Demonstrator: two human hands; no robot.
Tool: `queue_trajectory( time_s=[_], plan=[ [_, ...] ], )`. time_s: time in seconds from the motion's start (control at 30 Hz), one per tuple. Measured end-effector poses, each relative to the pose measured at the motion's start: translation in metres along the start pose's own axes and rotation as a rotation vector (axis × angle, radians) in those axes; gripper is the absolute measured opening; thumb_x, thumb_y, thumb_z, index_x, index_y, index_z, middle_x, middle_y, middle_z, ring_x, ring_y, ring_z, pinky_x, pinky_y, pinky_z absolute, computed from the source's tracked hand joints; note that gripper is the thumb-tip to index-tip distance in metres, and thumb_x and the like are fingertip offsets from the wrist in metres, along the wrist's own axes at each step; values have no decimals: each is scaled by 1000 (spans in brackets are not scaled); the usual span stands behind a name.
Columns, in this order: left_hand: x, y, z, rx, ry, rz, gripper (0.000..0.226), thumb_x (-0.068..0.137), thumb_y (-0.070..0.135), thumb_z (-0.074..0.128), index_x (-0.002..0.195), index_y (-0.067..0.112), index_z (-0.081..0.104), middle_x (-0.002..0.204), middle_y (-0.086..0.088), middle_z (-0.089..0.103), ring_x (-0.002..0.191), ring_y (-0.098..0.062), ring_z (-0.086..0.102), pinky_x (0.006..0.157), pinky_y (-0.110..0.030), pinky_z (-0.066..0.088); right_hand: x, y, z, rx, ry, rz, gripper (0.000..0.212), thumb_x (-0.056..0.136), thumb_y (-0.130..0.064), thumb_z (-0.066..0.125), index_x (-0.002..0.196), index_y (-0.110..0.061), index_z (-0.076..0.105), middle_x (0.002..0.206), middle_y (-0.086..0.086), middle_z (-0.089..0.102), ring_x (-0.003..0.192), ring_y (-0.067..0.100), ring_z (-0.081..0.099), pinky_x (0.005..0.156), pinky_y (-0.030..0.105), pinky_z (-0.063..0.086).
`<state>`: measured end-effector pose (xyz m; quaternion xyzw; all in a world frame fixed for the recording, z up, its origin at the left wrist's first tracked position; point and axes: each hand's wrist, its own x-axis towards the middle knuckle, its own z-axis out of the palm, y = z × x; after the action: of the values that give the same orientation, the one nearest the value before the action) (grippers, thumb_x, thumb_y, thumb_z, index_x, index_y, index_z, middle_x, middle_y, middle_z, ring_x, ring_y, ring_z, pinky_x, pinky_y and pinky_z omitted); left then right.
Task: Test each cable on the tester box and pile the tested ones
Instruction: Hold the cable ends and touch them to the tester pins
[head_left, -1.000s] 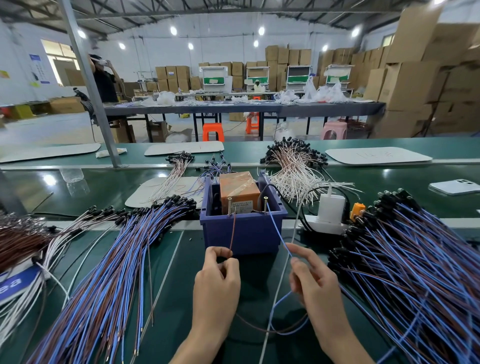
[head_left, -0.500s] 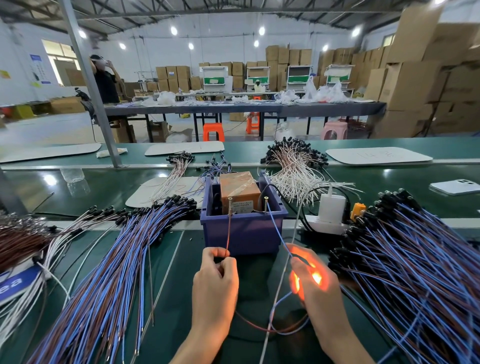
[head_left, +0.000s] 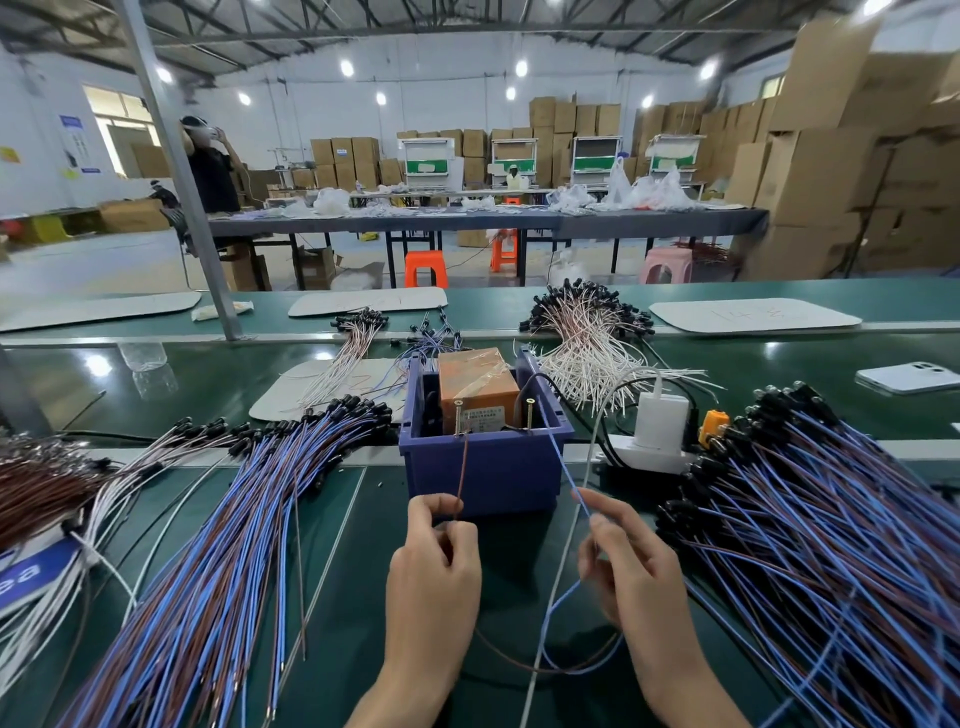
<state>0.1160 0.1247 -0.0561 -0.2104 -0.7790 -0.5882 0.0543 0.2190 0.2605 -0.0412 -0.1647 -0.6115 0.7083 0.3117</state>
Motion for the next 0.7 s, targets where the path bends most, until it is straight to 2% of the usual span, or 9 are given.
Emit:
queue_trajectory(
  time_s=[0.1,0.17,0.23,0.27,0.33,0.4,0.53,0.6,0.7],
  plan=[
    [0,1,0,14,43,40,30,99,22,45,100,51,42,64,12,60,49,-8,49,50,-22,37,-1,-4,-3,52,25,16,34,103,-14,48,101,-33,77,82,2,72,37,4,25,34,14,22],
    [-1,4,1,20,90,64,28,100,27,43,110,54,40,91,21,62,73,-4,60,62,-22,41,-3,-6,-4,80,35,18,34,103,-15,47,103,-32,77,94,-1,75,36,4,24,35,14,20],
    [-3,7,-1,49,160,105,40,100,28,43,136,44,37,120,25,49,103,2,52,81,-23,43,-4,-7,-6,128,61,22,34,103,-15,46,106,-31,76,83,-3,70,35,5,23,35,15,19],
    [-4,8,-3,89,199,128,47,100,26,44,146,34,34,134,17,38,115,1,44,90,-26,42,-4,-8,-7,164,84,30,34,104,-15,45,107,-29,76,72,-1,62,35,5,22,34,15,18],
    [-6,13,-9,190,257,198,48,102,24,44,150,22,39,144,10,26,129,-11,35,102,-38,40,-3,-13,-9,236,143,35,32,104,-14,44,105,-21,75,59,1,43,34,7,21,34,16,18],
    [-9,24,-13,268,254,350,42,98,29,44,138,20,55,140,2,34,122,-23,45,101,-47,45,-2,-26,-10,259,192,-11,30,104,-12,43,103,-13,73,55,-1,33,35,8,20,34,17,18],
    [-22,64,-3,293,-34,775,24,100,32,50,105,21,71,100,8,58,88,-13,55,76,-36,53,-7,-79,0,236,162,-227,30,103,-10,43,94,-13,71,55,-6,29,40,9,20,35,17,22],
    [-29,90,5,310,-226,856,29,104,39,45,109,23,69,96,9,58,85,-12,56,75,-31,52,-13,-112,9,220,93,-353,29,102,-11,46,92,-16,72,54,-7,31,42,9,21,36,17,24],
    [-33,127,10,183,-382,832,23,101,40,44,114,30,60,103,13,59,89,-10,58,75,-25,51,-24,-154,17,152,2,-492,22,97,-18,50,94,-18,72,56,-9,35,44,10,24,39,18,25]
  ],
)
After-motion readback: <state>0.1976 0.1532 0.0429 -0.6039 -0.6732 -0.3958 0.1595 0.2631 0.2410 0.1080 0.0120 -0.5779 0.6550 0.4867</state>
